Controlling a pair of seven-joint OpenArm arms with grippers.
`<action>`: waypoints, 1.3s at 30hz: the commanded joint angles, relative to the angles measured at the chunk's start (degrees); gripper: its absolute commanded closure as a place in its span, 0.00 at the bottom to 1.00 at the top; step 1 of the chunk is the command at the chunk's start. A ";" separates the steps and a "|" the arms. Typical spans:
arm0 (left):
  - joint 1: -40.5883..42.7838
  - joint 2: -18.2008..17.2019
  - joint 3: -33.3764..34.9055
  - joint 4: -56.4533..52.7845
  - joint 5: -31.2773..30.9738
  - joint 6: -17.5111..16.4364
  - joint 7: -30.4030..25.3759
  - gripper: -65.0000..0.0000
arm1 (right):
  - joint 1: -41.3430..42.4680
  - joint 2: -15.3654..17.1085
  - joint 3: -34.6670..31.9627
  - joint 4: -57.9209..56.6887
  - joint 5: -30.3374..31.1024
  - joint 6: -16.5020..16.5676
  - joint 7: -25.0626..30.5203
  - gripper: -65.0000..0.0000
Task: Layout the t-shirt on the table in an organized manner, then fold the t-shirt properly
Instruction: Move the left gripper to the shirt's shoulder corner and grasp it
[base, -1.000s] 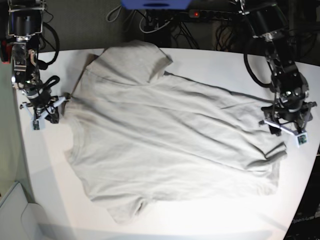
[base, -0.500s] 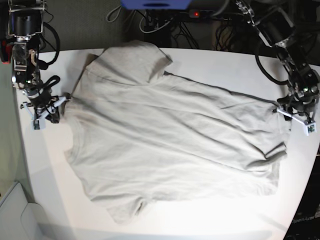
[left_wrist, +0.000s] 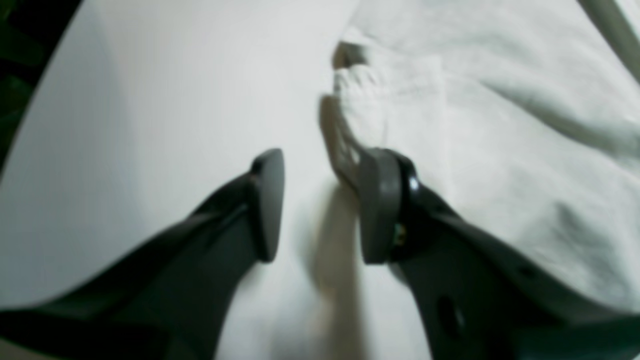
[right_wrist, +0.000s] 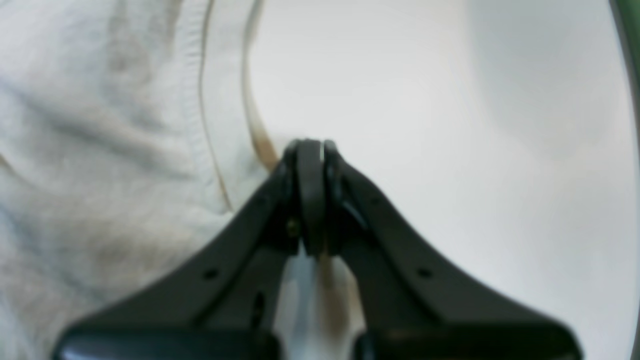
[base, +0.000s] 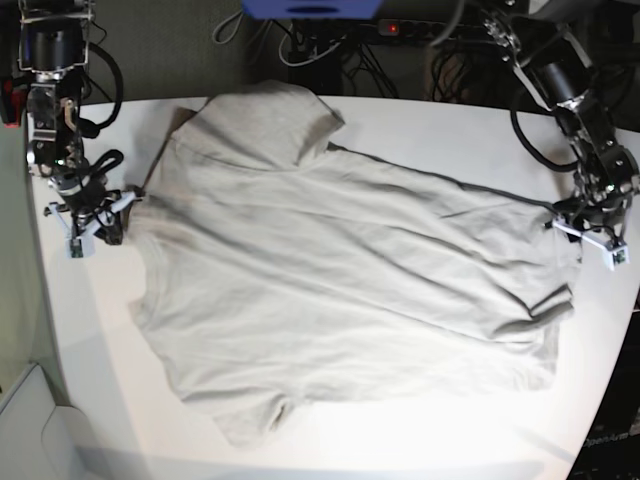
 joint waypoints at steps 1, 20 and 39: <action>-1.60 -1.12 -0.09 0.39 -0.36 0.05 -1.29 0.63 | 0.74 1.13 0.32 0.71 0.30 -0.32 1.28 1.00; -4.50 -0.77 0.08 -3.39 -0.36 0.05 -3.23 0.63 | 1.09 1.13 0.23 0.71 0.30 -0.32 1.28 1.00; -5.47 -0.51 -0.09 -7.87 -0.36 0.40 -5.78 1.00 | 2.32 1.13 0.15 0.62 0.30 -0.32 1.28 1.00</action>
